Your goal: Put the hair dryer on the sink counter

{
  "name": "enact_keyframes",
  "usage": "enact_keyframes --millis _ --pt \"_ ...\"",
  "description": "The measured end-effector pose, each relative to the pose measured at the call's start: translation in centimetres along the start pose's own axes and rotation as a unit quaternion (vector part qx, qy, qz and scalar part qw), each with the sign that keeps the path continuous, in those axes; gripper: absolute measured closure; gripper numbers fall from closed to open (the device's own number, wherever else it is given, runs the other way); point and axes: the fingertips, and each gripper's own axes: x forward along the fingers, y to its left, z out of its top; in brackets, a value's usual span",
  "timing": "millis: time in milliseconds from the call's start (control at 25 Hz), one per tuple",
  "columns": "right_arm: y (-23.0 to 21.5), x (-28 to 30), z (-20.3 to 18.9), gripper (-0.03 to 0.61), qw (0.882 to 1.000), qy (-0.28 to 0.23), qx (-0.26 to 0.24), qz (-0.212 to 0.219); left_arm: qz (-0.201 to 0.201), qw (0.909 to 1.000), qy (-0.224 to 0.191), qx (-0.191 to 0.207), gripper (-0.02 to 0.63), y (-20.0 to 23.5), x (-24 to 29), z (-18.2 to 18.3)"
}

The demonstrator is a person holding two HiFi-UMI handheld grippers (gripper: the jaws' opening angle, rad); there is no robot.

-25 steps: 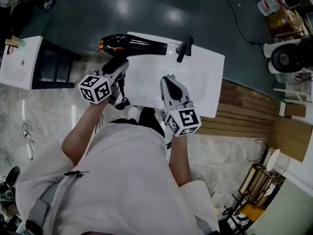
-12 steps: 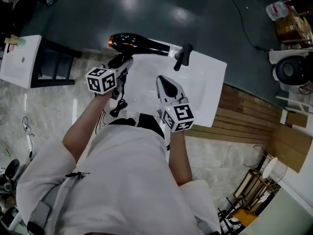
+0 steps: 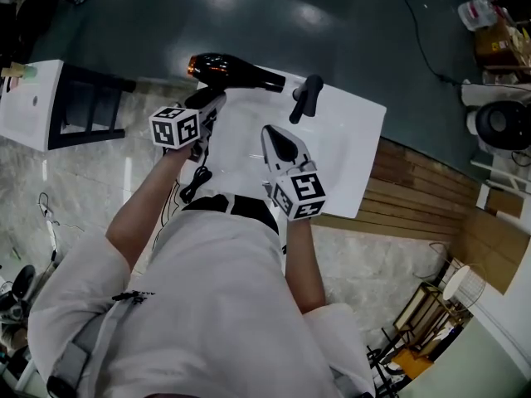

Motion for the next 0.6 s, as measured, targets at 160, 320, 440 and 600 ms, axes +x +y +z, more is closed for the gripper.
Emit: enact_keyframes --millis 160,320,440,600 --pt "-0.8 0.4 -0.7 0.571 1.000 0.011 0.004 0.002 0.001 0.9999 0.007 -0.011 0.436 0.3 1.2 -0.5" --pt "-1.5 0.8 -1.2 0.571 1.000 0.019 0.007 0.003 0.005 0.9998 0.012 -0.017 0.436 0.4 2.0 -0.8" --pt "-1.9 1.2 -1.3 0.571 1.000 0.022 0.010 0.004 0.007 0.9997 0.016 -0.020 0.436 0.5 2.6 -1.1" --pt "-2.0 1.8 -1.7 0.572 1.000 0.028 0.009 0.008 0.010 0.9994 0.019 -0.025 0.436 1.0 3.1 -1.6"
